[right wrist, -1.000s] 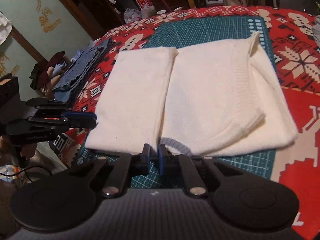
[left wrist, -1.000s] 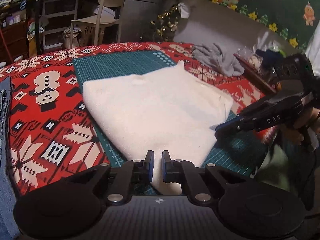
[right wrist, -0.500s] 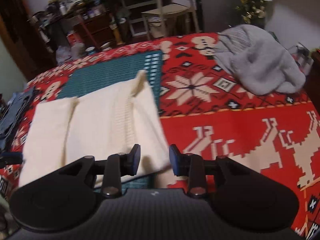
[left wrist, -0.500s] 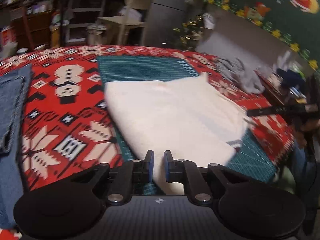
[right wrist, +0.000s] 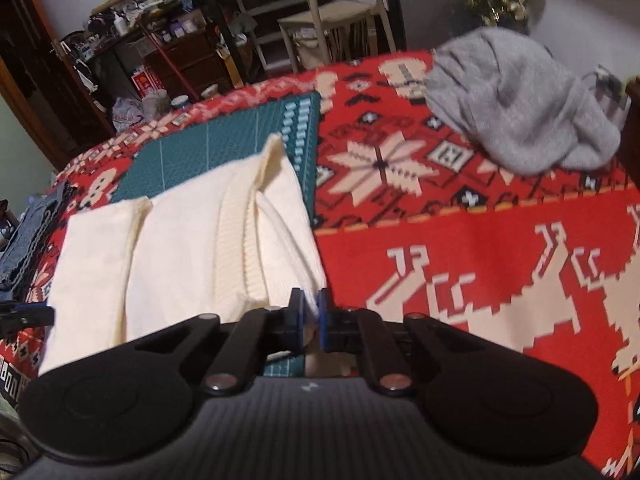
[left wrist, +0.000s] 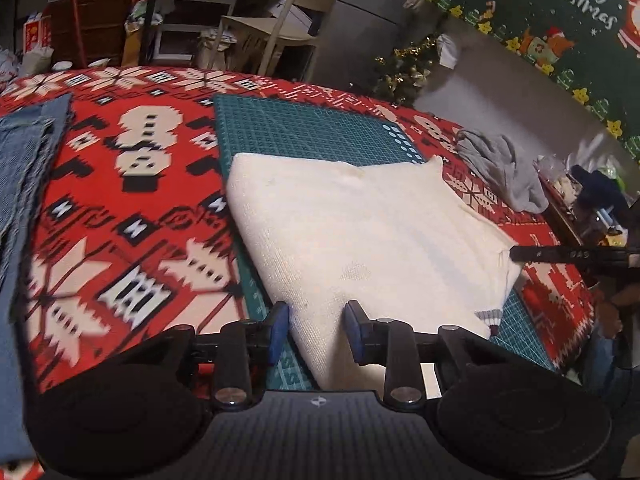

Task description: Fold clothes

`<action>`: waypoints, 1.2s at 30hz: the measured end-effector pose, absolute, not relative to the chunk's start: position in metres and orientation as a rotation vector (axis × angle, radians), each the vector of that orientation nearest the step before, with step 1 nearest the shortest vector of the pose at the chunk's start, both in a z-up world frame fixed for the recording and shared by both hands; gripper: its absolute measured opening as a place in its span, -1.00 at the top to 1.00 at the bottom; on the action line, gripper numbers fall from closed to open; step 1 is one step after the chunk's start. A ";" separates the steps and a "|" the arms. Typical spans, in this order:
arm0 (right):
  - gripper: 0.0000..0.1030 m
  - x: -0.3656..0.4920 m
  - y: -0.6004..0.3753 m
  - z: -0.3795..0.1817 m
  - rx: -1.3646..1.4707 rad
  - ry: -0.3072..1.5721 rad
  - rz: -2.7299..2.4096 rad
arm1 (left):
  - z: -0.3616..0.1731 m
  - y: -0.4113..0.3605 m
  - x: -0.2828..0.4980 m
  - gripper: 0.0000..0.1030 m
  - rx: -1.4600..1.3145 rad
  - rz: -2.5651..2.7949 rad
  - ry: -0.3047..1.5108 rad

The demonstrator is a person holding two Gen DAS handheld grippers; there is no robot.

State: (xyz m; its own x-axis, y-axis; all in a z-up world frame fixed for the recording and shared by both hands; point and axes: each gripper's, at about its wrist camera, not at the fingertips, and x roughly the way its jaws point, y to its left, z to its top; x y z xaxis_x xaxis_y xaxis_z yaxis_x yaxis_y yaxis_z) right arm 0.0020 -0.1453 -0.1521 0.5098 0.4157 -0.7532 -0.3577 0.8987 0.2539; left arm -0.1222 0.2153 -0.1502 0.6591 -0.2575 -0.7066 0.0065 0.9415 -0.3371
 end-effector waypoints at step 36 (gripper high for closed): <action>0.69 -0.087 0.060 -0.126 -0.225 0.891 1.190 | -0.140 0.260 -0.137 0.51 -0.549 -0.198 0.789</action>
State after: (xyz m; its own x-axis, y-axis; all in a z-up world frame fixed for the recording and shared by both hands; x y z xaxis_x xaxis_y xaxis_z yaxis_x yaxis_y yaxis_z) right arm -0.0870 0.0599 -0.1263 0.0877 0.7069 -0.7018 -0.8723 0.3947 0.2886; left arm -0.1374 0.2603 -0.1398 0.6950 -0.3672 -0.6182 -0.0324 0.8429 -0.5370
